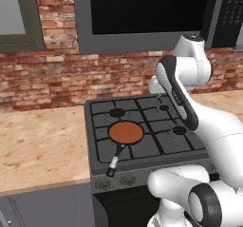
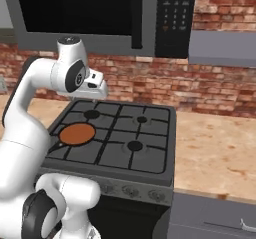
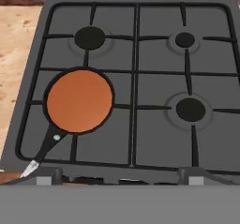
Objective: Retrieve the fish from the fridge and place it on the saucepan with marinade on the stove.
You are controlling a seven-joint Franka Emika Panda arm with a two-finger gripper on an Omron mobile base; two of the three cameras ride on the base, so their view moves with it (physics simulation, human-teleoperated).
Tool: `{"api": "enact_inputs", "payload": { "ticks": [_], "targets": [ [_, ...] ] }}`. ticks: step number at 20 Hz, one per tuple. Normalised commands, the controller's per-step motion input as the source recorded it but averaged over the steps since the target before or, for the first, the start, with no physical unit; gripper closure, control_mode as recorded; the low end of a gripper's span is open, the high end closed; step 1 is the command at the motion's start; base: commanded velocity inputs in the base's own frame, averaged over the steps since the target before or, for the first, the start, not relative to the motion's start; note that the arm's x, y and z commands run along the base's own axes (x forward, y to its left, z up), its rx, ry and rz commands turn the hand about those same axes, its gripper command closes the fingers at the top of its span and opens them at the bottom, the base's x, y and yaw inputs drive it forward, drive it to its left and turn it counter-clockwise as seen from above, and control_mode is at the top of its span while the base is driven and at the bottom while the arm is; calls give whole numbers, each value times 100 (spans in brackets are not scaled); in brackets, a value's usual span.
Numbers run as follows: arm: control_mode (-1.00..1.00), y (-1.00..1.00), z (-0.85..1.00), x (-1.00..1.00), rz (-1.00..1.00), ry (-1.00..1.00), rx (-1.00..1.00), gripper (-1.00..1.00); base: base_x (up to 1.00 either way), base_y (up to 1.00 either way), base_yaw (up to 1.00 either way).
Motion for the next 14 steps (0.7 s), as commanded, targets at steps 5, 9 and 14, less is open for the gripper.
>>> {"api": "enact_inputs", "payload": {
  "ticks": [5, 9, 14],
  "targets": [
    [100, 0, 0, 0, 0, 0, 0, -100, -98, -23, 0],
    [100, 0, 0, 0, 0, 0, 0, -100, -84, -71, 0],
    [100, 0, 0, 0, 0, 0, 0, -100, -56, -100, 0]
  ]
}}
